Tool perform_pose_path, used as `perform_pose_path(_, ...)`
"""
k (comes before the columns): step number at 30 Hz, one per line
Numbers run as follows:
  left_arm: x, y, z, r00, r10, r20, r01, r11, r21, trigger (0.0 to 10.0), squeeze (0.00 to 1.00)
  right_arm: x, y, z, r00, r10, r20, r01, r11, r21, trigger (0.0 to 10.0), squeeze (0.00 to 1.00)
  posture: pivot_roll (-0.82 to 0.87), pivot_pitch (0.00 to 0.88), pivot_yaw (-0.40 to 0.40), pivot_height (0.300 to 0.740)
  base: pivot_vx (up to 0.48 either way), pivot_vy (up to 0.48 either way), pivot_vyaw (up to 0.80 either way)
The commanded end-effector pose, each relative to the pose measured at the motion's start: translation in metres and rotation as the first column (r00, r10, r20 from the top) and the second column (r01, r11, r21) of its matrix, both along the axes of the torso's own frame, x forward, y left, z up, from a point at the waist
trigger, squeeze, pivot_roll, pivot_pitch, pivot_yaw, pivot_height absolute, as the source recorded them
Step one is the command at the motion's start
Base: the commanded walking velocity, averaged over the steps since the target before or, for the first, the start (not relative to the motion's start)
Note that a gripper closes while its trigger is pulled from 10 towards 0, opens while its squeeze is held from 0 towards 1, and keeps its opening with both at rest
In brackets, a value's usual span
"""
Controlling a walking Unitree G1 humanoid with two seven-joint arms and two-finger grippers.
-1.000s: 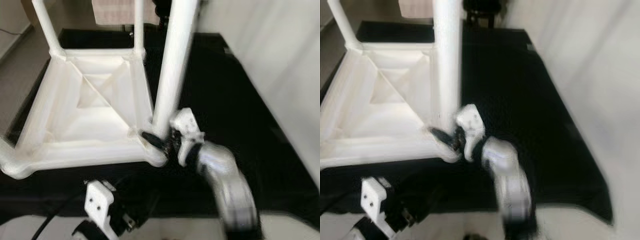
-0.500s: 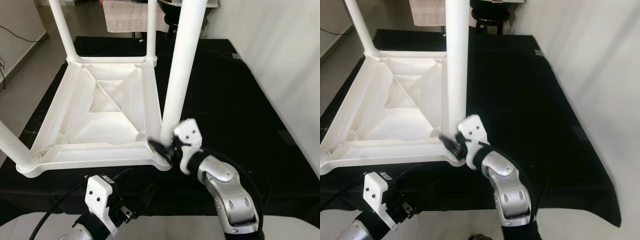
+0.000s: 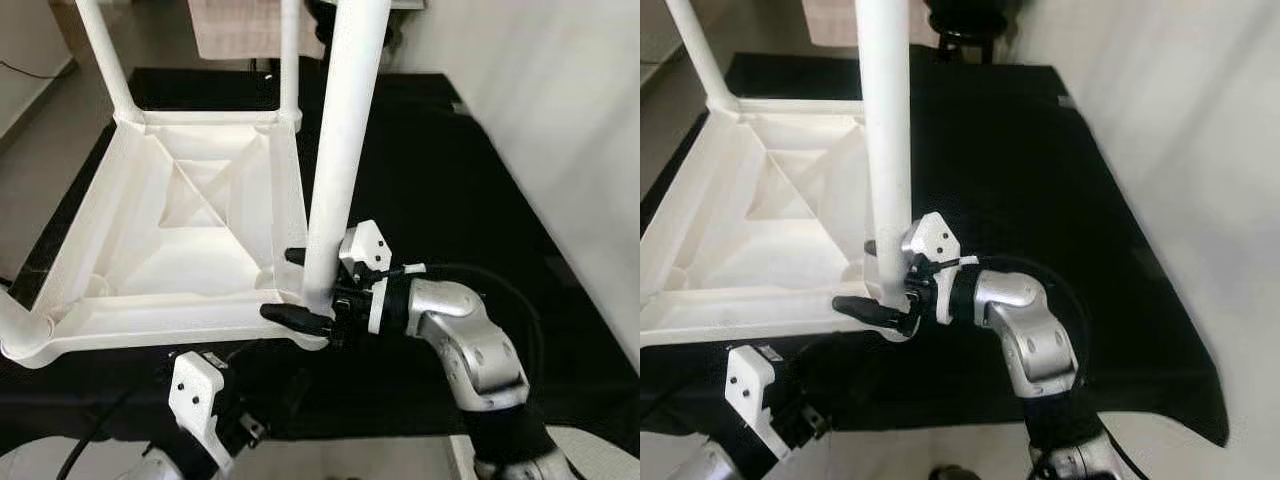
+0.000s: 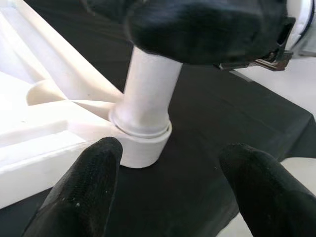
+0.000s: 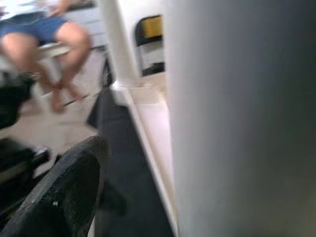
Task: Building children table
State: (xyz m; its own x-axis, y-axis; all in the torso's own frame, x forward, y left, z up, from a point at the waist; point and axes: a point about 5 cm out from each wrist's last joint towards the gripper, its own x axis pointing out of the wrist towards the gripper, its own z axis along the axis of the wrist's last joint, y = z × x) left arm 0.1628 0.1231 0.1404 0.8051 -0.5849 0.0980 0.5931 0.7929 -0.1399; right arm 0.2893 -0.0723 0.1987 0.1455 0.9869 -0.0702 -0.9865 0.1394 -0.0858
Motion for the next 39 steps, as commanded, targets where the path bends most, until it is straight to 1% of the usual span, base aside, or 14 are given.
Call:
perform_pose_path(1,-0.003,-0.002,0.001,1.000,0.002,-0.005,-0.002,1.000,-0.004,10.0,0.00,-0.006,0.006,-0.004,0.993,0.112,-0.022,-0.112,0.994,-0.011,10.0,0.00,-0.11,0.163,-0.105,0.740,0.000,0.000,0.00)
perform_pose_path(2,-0.004,-0.002,0.001,1.000,0.002,-0.005,-0.002,1.000,-0.004,10.0,0.00,-0.005,0.007,-0.004,0.991,0.132,-0.025,-0.133,0.991,-0.013,10.0,0.00,-0.11,0.163,-0.105,0.740,0.000,0.000,0.00)
perform_pose_path(3,-0.004,-0.002,0.001,1.000,0.002,-0.005,-0.002,1.000,-0.005,10.0,0.00,-0.004,0.007,-0.003,0.989,0.147,-0.029,-0.147,0.989,-0.012,5.9,0.00,-0.11,0.168,-0.110,0.740,0.000,0.000,0.00)
perform_pose_path(5,-0.005,-0.003,0.001,1.000,0.002,-0.005,-0.002,1.000,-0.005,10.0,0.00,-0.003,0.006,-0.002,0.986,0.162,-0.029,-0.162,0.987,-0.009,4.0,0.00,-0.11,0.168,-0.110,0.740,0.000,0.000,0.00)
perform_pose_path(6,-0.005,-0.003,0.002,1.000,0.002,-0.005,-0.002,1.000,-0.006,10.0,0.00,-0.001,0.005,-0.001,0.984,0.177,-0.032,-0.177,0.984,-0.008,0.0,0.00,-0.10,0.172,-0.113,0.740,0.000,0.000,0.00)
perform_pose_path(21,-0.008,-0.007,0.003,1.000,0.000,-0.005,0.000,1.000,-0.014,10.0,0.00,0.013,-0.015,0.000,0.978,0.208,-0.019,-0.209,0.977,-0.037,0.0,0.00,-0.11,0.184,-0.120,0.740,0.000,0.000,0.00)
perform_pose_path(27,-0.007,-0.005,0.003,1.000,0.003,-0.003,-0.003,1.000,-0.015,10.0,0.00,0.005,-0.039,-0.001,0.996,-0.070,-0.059,0.072,0.997,0.039,0.0,0.00,-0.14,0.181,-0.117,0.740,0.000,0.000,0.00)
perform_pose_path(28,-0.006,-0.003,0.003,1.000,0.004,-0.003,-0.004,1.000,-0.014,10.0,0.00,0.018,-0.045,-0.024,0.768,-0.638,-0.052,0.635,0.770,-0.062,0.0,0.00,-0.15,0.179,-0.113,0.740,0.000,0.000,0.00)
perform_pose_path(29,-0.005,-0.002,0.003,1.000,0.003,-0.003,-0.003,1.000,-0.013,10.0,0.00,-0.004,-0.042,-0.048,0.633,-0.768,-0.097,0.753,0.640,-0.154,0.0,0.00,-0.16,0.173,-0.104,0.740,0.000,0.000,0.00)
perform_pose_path(30,-0.005,-0.002,0.003,1.000,0.003,-0.003,-0.003,1.000,-0.013,10.0,0.00,-0.004,-0.042,-0.048,0.633,-0.768,-0.097,0.753,0.640,-0.154,0.0,0.00,-0.16,0.173,-0.104,0.740,0.000,0.000,0.00)
perform_pose_path(31,-0.003,-0.001,0.002,1.000,0.000,-0.004,0.000,1.000,-0.012,10.0,0.00,-0.020,-0.043,-0.059,0.538,-0.839,-0.079,0.814,0.542,-0.209,0.0,0.00,-0.16,0.172,-0.100,0.740,0.000,0.000,0.00)
perform_pose_path(33,-0.003,-0.001,0.002,1.000,0.000,-0.004,0.000,1.000,-0.012,10.0,0.00,-0.020,-0.043,-0.059,0.538,-0.839,-0.079,0.814,0.542,-0.209,0.0,0.00,-0.16,0.172,-0.100,0.740,0.000,0.000,0.00)
perform_pose_path(35,0.000,0.000,-0.001,1.000,-0.007,-0.007,0.007,1.000,-0.007,10.0,0.00,-0.028,-0.030,-0.061,0.644,-0.758,-0.100,0.734,0.649,-0.200,0.0,0.00,-0.16,0.133,-0.100,0.740,0.000,0.000,0.00)
perform_pose_path(39,0.004,0.001,-0.003,1.000,-0.004,-0.004,0.004,1.000,-0.001,10.0,0.00,-0.019,-0.025,-0.059,0.669,-0.735,-0.107,0.713,0.676,-0.187,0.0,0.00,-0.16,0.121,-0.099,0.740,0.000,0.000,0.00)
